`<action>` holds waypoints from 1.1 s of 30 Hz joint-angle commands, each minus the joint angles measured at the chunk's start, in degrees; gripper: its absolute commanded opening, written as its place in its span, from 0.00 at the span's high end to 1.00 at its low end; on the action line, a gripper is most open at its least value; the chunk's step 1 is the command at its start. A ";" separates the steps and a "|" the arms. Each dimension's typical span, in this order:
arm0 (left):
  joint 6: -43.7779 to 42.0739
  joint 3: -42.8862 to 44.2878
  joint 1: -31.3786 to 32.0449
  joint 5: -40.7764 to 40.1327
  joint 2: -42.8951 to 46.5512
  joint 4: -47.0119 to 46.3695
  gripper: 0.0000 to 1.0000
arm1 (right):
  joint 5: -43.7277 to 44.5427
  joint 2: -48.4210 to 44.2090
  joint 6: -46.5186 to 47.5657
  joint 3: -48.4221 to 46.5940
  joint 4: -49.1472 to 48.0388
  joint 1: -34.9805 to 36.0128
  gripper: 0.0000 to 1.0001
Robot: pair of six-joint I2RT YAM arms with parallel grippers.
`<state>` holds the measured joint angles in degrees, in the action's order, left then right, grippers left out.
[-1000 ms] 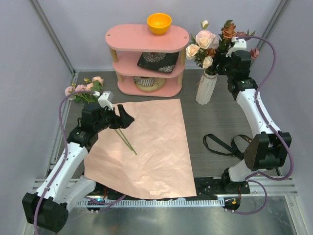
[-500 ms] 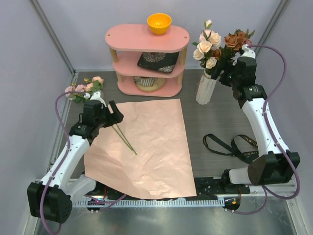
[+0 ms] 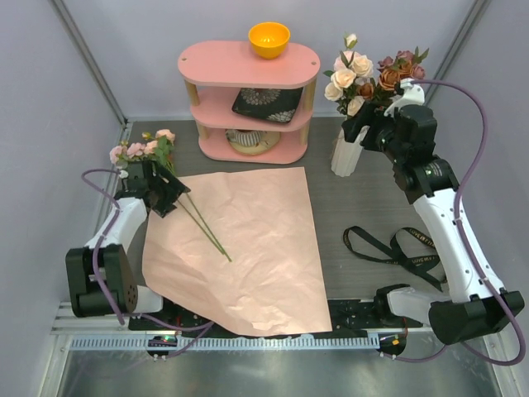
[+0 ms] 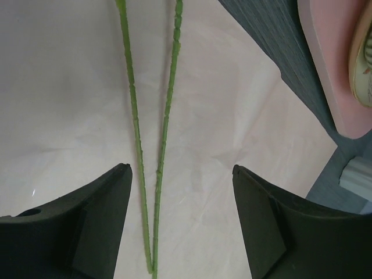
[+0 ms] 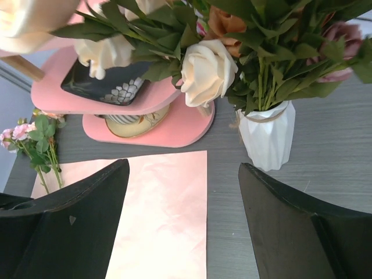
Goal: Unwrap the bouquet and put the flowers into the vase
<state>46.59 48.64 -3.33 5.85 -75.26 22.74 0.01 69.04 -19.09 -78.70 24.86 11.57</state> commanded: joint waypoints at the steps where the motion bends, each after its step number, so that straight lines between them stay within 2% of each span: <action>1: 6.76 -0.13 -5.89 10.76 -5.85 -8.15 0.29 | -1.39 -4.96 1.34 -1.11 -3.59 -0.15 0.18; 4: 6.24 0.57 -6.60 6.21 -7.00 -7.54 0.30 | -5.18 -6.72 -0.77 0.73 -4.99 0.11 0.18; 8: 7.98 0.57 -6.60 -2.84 -6.03 -9.38 0.31 | -10.54 -8.56 -4.98 8.44 -9.47 1.34 0.18; 13: 8.25 4.96 -6.51 -9.97 -11.91 -10.26 0.35 | -12.40 -8.05 -7.28 13.39 -14.58 5.82 0.18; 17: 8.52 5.06 -6.60 -10.42 -14.99 -16.31 0.37 | -11.79 -7.16 -6.66 13.57 -14.14 9.52 0.18; 20: 7.99 6.11 -6.69 -9.80 -17.80 -18.34 0.43 | -11.26 -7.25 -6.57 14.00 -13.26 11.01 0.18; 24: 5.36 6.55 -6.95 -11.21 -21.76 -19.66 0.60 | -9.77 -8.04 -6.83 14.89 -12.65 11.89 0.18; 28: 3.69 5.76 -7.57 -8.66 -24.75 -26.34 0.66 | -8.27 -8.56 -7.45 15.77 -13.08 12.68 0.19; 32: 1.58 7.08 -7.91 -9.18 -28.35 -25.91 0.70 | -8.01 -8.74 -9.20 16.82 -13.52 13.65 0.20; 33: 1.31 7.69 -8.09 -7.71 -28.88 -25.30 0.77 | -8.01 -8.74 -9.21 17.08 -13.61 14.26 0.20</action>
<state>50.81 53.95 -10.68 -2.55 -101.60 0.12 -9.06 61.73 -26.61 -62.35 14.44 24.38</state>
